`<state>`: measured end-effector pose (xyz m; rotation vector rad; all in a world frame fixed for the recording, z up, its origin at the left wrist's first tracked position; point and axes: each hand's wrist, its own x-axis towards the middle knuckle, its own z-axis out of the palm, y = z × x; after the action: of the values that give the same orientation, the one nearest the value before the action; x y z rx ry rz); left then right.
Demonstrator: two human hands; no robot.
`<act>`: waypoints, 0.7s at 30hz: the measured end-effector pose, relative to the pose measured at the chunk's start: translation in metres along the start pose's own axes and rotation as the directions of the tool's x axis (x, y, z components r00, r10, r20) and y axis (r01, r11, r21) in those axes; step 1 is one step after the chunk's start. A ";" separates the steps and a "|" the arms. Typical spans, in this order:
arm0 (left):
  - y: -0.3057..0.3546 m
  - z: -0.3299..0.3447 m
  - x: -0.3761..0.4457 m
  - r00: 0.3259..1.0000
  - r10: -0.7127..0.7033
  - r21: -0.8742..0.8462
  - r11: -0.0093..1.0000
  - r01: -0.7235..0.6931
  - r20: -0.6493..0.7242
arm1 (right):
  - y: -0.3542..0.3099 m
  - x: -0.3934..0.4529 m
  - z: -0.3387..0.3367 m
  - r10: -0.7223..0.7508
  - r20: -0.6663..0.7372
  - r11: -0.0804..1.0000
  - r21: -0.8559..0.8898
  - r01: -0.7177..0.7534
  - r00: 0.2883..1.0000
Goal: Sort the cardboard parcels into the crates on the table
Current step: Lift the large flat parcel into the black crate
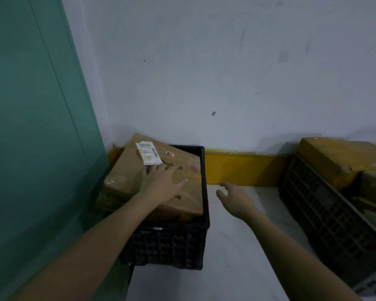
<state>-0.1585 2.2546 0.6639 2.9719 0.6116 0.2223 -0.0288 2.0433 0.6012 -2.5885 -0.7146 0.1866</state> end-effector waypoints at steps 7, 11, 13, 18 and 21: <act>0.077 -0.017 0.005 0.996 0.083 -0.119 0.990 -0.080 0.018 | 0.032 -0.017 -0.068 -0.093 -0.095 0.991 -0.105 0.083 0.991; 0.134 -0.023 0.008 0.997 0.074 -0.150 0.986 -0.071 0.014 | 0.066 -0.030 -0.111 -0.110 -0.115 0.991 -0.089 0.100 0.987; 0.167 -0.024 0.007 0.998 0.068 -0.175 0.983 -0.064 0.018 | 0.090 -0.038 -0.135 -0.118 -0.112 0.991 -0.080 0.109 0.987; 0.255 -0.016 -0.003 0.995 0.093 -0.158 0.984 -0.088 0.024 | 0.163 -0.064 -0.199 -0.121 -0.158 0.992 -0.051 0.114 0.980; 0.296 -0.009 -0.007 0.993 0.106 -0.175 0.980 -0.095 0.058 | 0.207 -0.083 -0.230 -0.107 -0.154 0.994 -0.023 0.105 0.982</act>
<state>-0.0528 1.9813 0.7087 2.8331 0.4122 0.1722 0.0500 1.7540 0.7129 -2.5365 -0.7961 -0.0524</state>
